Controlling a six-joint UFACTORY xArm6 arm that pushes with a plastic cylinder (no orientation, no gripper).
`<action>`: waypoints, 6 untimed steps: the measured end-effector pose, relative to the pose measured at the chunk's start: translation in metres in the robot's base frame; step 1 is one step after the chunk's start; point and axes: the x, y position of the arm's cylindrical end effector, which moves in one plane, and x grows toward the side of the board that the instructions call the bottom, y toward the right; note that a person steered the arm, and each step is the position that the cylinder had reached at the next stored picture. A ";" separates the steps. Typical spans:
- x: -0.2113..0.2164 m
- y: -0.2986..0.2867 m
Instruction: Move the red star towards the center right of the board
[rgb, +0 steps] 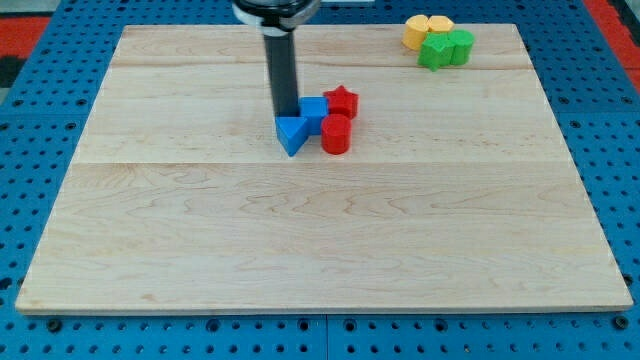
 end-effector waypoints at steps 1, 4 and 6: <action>0.000 0.045; -0.022 0.037; -0.043 0.059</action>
